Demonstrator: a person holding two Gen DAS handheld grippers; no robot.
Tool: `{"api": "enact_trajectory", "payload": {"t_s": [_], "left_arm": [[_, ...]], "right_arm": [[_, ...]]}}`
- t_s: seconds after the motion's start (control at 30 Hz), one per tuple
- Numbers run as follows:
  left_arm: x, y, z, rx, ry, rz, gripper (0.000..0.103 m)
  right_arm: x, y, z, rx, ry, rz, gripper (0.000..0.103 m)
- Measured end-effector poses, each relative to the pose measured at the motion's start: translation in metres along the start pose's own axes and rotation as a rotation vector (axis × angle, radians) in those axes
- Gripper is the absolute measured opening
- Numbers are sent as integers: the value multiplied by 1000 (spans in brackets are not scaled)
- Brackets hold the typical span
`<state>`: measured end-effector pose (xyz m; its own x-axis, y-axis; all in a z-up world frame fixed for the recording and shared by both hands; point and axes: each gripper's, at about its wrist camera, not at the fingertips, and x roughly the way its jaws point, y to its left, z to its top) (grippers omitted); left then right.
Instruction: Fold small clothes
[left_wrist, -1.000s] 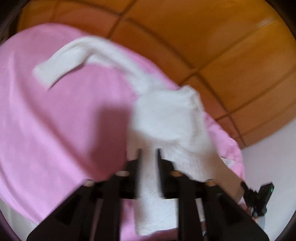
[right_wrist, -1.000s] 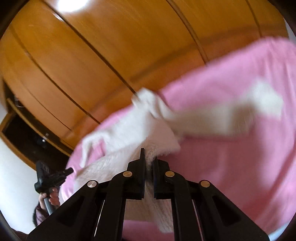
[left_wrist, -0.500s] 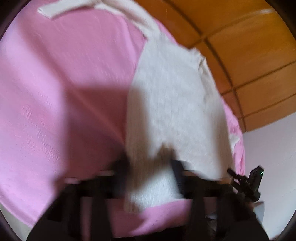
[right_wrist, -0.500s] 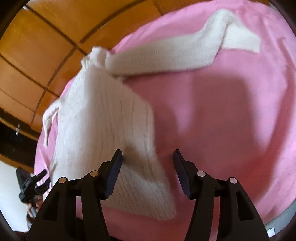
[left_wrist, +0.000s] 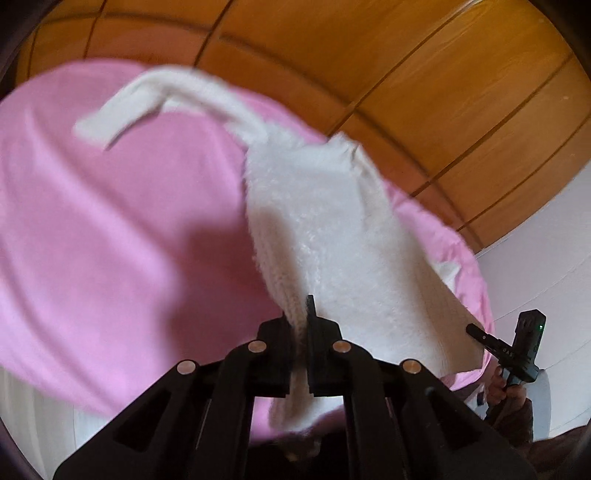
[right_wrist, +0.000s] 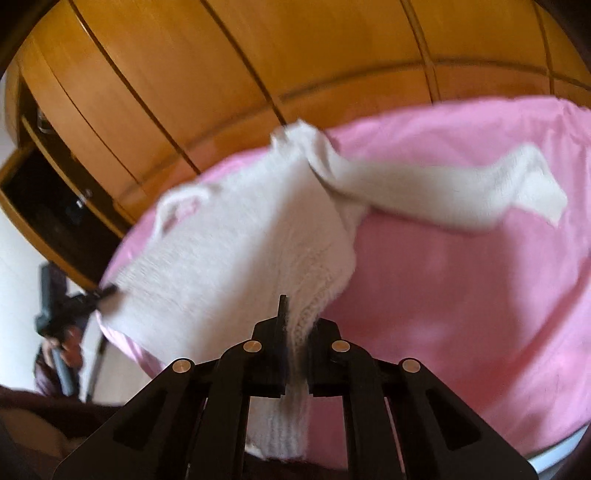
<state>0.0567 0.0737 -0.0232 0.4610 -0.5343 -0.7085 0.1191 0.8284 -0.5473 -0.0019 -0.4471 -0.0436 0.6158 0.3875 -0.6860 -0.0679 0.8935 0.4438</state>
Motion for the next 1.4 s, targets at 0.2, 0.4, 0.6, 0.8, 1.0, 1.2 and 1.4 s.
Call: {"api": "enact_trajectory", "payload": {"t_s": [0.2,0.4,0.6,0.8,1.0,1.2,1.4], "left_arm": [[38,48,-47,-139,139,191,7],[17,34,-21,-121,-9,245,33],[20,0,2,-22,-79,187,45],[62,-50,1,86,-1,159,46],[80,-72,-3,167,43,149,53],[105,-92,-3,206,104,138,53],[118,-115,-11,282,139,116,53]], "right_arm": [[37,-23,-42,64,152,-35,6],[7,-48,-14,124,28,-87,37],[-3,-107,32,180,-130,-354,45],[31,-167,80,420,-208,-366,45],[6,-245,86,652,-314,-498,45],[22,-278,98,718,-337,-483,45],[10,-264,125,643,-355,-501,10]]}}
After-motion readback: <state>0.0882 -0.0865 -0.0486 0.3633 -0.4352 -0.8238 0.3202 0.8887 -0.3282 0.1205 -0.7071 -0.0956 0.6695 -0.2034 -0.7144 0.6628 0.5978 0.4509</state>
